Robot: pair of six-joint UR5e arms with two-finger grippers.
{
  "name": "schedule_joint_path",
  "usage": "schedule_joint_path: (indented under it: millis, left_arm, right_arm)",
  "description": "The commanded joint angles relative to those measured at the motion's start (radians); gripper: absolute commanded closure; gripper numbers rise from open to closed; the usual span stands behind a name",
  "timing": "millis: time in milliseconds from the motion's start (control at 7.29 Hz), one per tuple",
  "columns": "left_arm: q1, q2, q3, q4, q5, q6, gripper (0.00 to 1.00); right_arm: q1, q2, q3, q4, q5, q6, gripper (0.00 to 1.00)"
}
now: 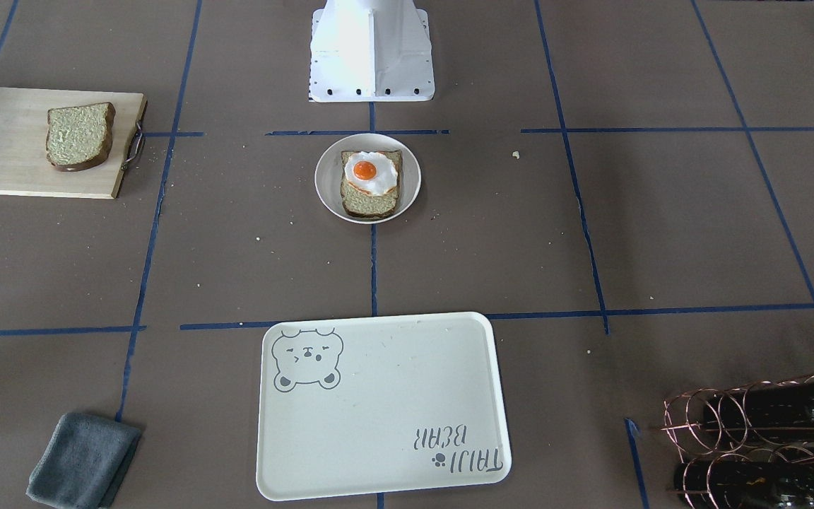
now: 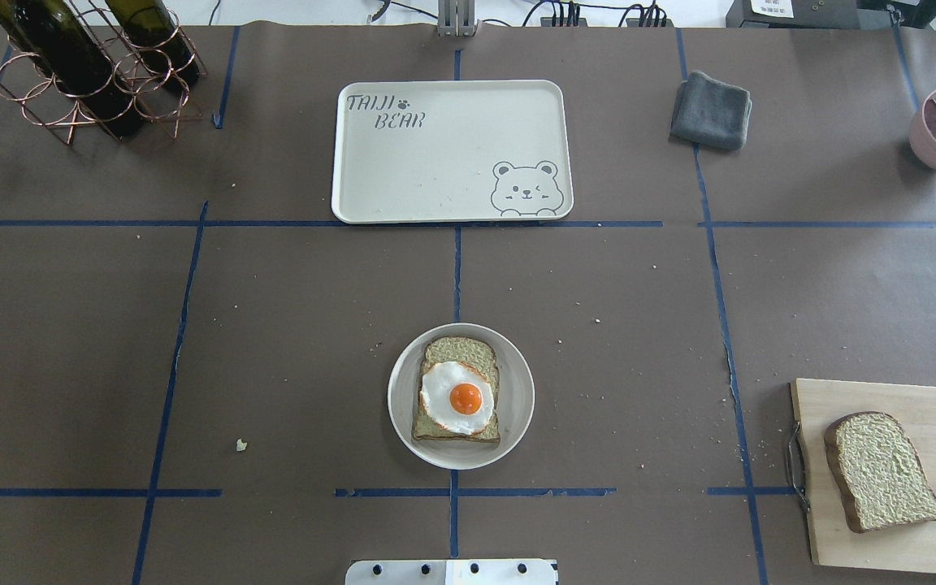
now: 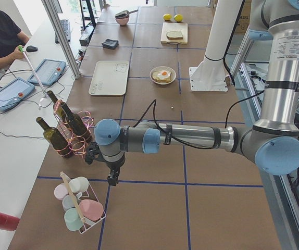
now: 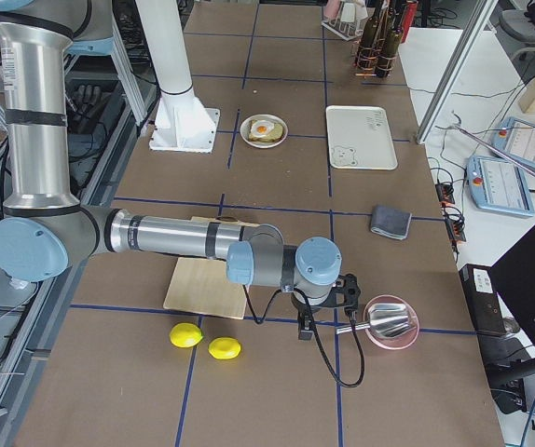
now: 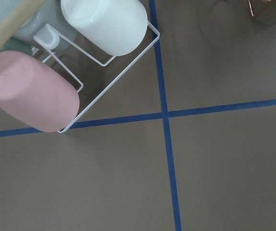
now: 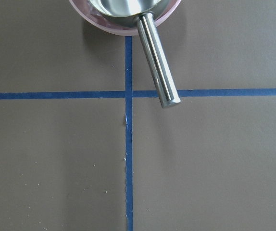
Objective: Make sandwich and place on tray
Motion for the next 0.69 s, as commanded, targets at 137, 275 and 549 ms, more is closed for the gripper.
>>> schedule_joint_path:
  millis: [137, 275, 549]
  left_arm:
    - [0.0, -0.009, -0.002, -0.005, 0.0, 0.0, 0.0]
    - [0.014, -0.041, 0.0, -0.007, 0.001, -0.001, 0.0]
    - [0.04, -0.107, -0.003, -0.039, -0.008, 0.002, 0.0]
  right_arm:
    - [0.0, 0.005, 0.008, 0.011, 0.004, 0.0, 0.0]
    - [0.0, 0.006, 0.009, 0.013, 0.004, 0.001, 0.0]
    - [-0.02, 0.006, 0.048, 0.016, 0.001, 0.003, 0.0]
